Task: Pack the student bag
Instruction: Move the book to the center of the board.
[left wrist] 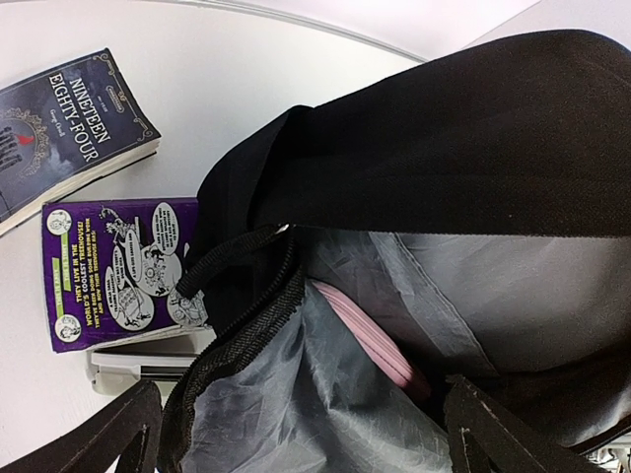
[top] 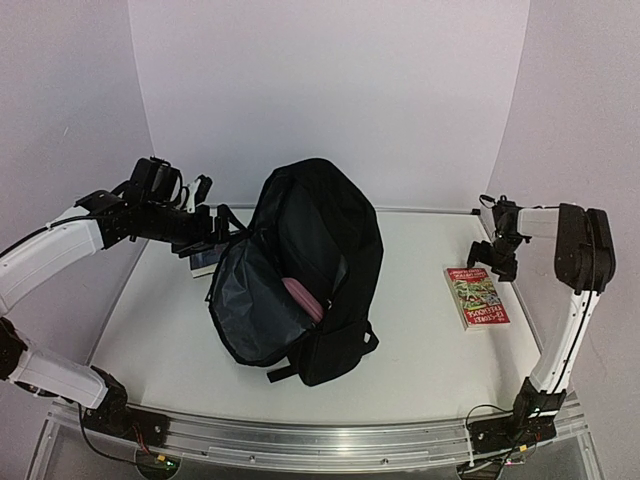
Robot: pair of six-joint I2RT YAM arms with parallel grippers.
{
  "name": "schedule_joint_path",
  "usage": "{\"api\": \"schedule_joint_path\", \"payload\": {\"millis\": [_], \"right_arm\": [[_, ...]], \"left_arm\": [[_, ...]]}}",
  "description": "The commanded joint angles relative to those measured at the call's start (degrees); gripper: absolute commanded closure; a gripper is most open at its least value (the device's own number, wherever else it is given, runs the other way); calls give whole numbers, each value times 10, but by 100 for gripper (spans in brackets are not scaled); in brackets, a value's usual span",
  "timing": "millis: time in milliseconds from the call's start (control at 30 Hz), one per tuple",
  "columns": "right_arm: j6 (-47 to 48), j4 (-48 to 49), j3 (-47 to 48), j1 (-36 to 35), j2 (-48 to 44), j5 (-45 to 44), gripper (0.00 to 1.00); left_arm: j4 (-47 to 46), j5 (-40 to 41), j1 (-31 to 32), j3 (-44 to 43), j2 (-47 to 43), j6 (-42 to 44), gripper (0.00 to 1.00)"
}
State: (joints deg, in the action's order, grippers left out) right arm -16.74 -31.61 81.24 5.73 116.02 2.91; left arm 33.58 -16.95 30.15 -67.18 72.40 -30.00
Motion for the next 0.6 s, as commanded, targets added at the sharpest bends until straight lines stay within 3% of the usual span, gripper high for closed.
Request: {"api": "schedule_joint_path", "payload": {"millis": [0, 300, 567], "right_arm": [[-6, 11, 12, -1, 19, 42, 2], [-18, 40, -133, -34, -60, 101, 5], [-89, 55, -238, -141, -156, 91, 6]], "left_arm": [[-6, -3, -4, -14, -3, 2, 0], [-5, -5, -4, -13, -6, 7, 0], [7, 17, -3, 21, -39, -1, 0]]}}
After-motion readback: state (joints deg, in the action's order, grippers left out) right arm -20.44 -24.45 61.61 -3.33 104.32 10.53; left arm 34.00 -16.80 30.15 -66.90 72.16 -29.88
